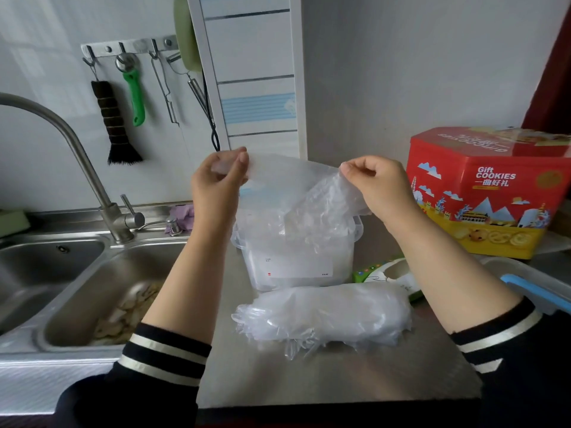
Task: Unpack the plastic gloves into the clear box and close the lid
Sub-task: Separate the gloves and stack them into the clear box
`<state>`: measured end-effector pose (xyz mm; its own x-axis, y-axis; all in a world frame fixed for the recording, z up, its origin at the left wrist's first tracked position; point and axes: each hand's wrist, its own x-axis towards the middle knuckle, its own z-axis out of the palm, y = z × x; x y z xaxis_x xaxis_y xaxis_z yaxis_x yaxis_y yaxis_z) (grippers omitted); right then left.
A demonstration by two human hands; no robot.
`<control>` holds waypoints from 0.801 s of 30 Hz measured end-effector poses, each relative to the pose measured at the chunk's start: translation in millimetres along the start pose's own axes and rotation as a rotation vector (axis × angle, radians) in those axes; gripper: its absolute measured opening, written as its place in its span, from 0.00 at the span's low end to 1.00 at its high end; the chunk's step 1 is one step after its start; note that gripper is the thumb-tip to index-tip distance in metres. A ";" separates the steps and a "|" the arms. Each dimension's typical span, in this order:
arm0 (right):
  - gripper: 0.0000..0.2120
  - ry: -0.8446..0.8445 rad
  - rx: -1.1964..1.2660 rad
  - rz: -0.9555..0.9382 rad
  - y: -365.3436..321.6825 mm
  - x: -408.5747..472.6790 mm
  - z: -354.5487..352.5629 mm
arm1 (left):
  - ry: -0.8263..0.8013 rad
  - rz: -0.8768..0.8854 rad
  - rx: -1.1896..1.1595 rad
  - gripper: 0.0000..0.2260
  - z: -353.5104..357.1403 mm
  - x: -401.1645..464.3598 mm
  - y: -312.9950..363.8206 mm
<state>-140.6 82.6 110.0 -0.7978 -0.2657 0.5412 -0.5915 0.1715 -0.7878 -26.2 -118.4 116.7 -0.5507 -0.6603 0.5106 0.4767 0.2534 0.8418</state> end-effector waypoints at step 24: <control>0.11 -0.373 -0.437 0.105 34.2 43.2 68.8 | 0.017 0.362 0.764 0.10 2.1 31.1 -54.9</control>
<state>-187.2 11.7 86.2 -0.8065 -0.5287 0.2647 -0.5682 0.5692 -0.5942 -70.9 -151.3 86.7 -0.4405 -0.4553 0.7737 0.0237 0.8556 0.5170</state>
